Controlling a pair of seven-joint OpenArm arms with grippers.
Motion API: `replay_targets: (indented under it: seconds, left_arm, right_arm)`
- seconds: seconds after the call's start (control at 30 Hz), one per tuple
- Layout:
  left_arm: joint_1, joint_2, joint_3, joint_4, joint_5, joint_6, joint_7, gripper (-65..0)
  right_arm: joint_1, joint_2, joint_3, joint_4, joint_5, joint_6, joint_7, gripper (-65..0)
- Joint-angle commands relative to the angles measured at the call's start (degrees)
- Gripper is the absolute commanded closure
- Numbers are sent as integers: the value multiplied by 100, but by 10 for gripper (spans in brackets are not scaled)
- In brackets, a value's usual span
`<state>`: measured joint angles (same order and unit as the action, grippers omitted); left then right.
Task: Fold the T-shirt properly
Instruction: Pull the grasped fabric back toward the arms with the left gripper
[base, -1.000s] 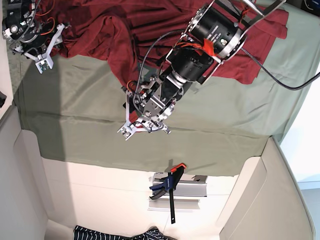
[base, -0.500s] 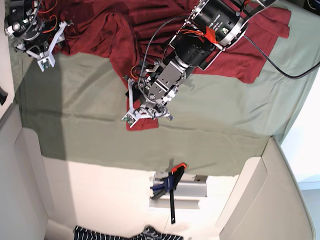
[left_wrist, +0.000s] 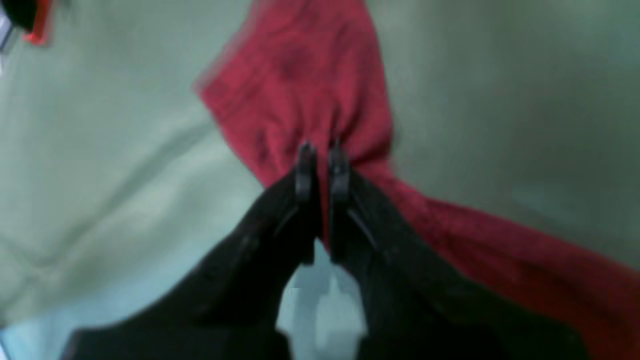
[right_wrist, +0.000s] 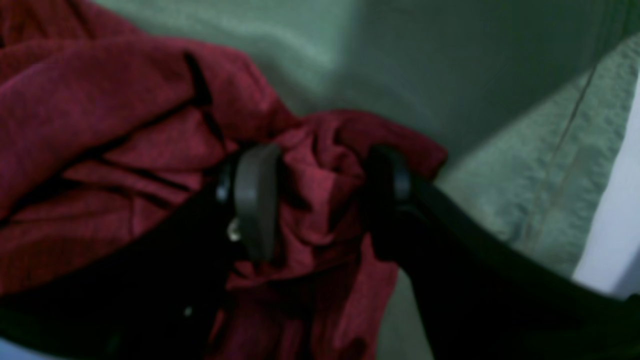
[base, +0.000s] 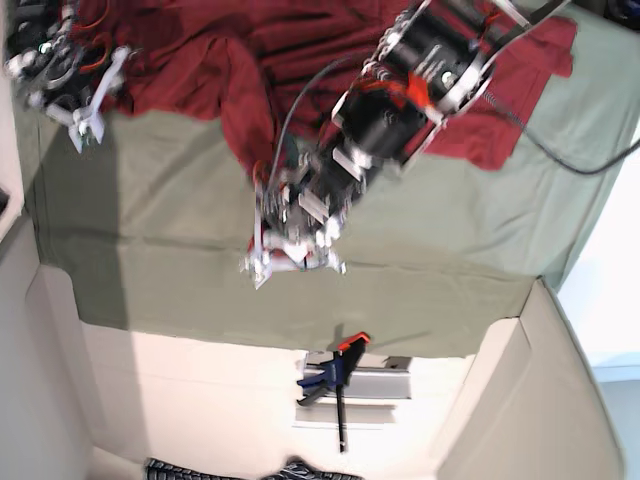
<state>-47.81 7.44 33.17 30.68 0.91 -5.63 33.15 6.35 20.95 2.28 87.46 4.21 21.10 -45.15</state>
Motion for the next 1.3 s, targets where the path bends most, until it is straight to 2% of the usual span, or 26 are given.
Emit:
replay_targets:
  seconds: [0.0, 0.17, 0.33, 0.43, 0.6, 1.03, 1.27]
  left_arm:
    - [-269, -87, -13, 343, 37, 50, 136, 0]
    - [-251, -645, -13, 1705, -243, 46, 1211, 0]
    - [-249, -1080, -15, 2286, -496, 4, 1589, 0]
    - [-245, -1241, -28, 2446, -723, -155, 1869, 0]
    - [-109, -1392, -31, 2730, -730, -170, 2389, 0]
    - [699, -1499, -98, 3661, -431, -166, 2623, 0]
    - [1340, -1978, -953, 4758, -717, -208, 2667, 0]
  right_arm:
    - [79, 76, 33, 48, -57, -35, 0, -288]
    - [79, 76, 33, 48, -55, -35, 2, -288]
    - [76, 81, 33, 48, -57, -37, 7, -288]
    - [79, 79, 33, 48, -57, -37, 13, -288]
    - [76, 79, 33, 48, -59, -37, 13, -288]
    - [79, 79, 33, 48, -79, -37, 15, -288]
    - [79, 81, 33, 48, -81, -37, 13, -288]
